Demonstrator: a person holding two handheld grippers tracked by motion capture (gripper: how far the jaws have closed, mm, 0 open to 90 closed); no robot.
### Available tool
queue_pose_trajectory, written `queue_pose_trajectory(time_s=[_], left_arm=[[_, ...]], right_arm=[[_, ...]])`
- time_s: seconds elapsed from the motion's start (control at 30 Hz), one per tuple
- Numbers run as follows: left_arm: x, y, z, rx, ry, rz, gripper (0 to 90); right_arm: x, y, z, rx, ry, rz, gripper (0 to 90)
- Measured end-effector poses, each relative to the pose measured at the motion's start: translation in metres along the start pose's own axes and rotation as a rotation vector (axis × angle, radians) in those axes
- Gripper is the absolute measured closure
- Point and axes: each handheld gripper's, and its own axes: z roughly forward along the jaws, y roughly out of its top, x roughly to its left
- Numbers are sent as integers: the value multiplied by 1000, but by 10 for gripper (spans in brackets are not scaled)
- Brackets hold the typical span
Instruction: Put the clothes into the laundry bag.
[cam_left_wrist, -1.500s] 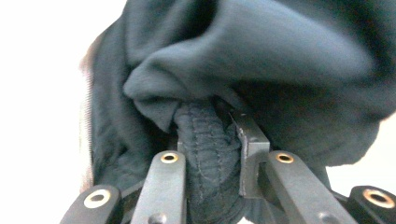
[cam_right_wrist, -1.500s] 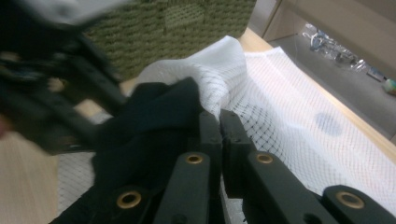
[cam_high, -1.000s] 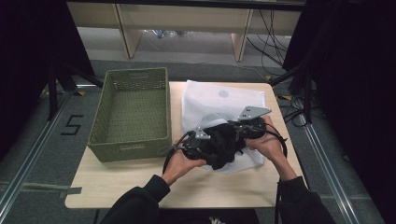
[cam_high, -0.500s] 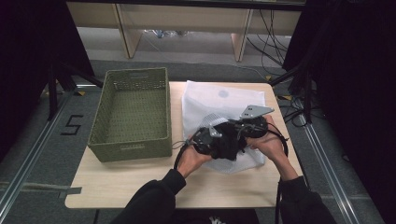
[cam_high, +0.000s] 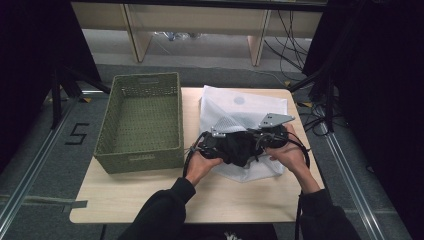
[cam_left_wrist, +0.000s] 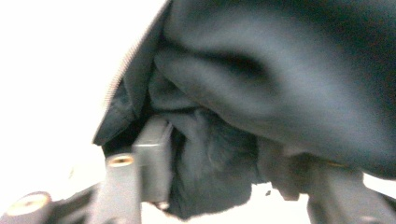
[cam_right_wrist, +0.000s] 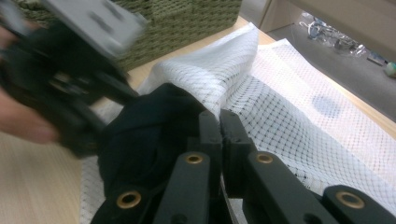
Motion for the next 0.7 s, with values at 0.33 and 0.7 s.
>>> queue_pose_trajectory(time_s=[0.33, 0.7], left_arm=[[-30, -3, -13, -6, -100, 23, 300], [-14, 29, 27, -107, -5, 4, 790]], right_arm=[[4, 2, 2, 7, 11, -7, 898], [5, 3, -12, -15, 22, -14, 900]])
